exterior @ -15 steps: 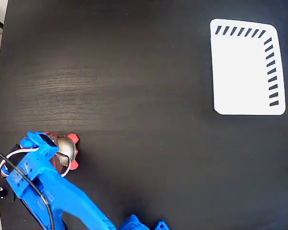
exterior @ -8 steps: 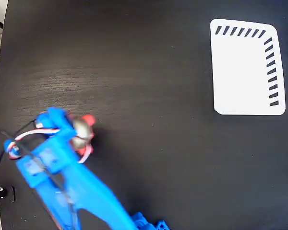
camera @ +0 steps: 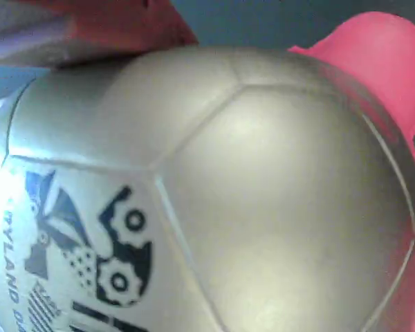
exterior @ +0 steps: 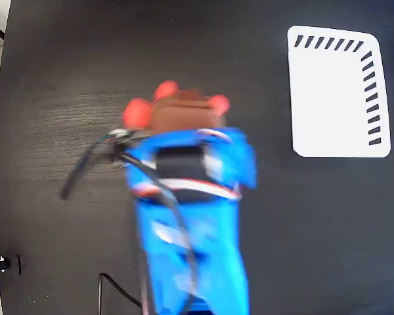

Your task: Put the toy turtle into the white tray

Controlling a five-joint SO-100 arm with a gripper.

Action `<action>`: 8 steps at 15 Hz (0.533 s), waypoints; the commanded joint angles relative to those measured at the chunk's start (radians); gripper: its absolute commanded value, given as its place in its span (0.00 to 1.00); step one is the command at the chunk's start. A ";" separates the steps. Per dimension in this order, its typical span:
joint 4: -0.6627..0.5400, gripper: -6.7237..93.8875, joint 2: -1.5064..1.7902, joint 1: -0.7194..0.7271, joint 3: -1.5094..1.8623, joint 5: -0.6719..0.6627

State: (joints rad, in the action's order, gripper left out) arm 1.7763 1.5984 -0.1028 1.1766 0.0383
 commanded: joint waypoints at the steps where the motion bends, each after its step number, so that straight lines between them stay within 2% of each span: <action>1: 0.018 0.04 -0.029 -0.172 -0.196 -0.043; 8: 0.018 0.04 -0.331 -0.483 -0.541 -0.077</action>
State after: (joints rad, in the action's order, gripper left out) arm 1.7763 1.2916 -0.5338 0.7486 -0.0245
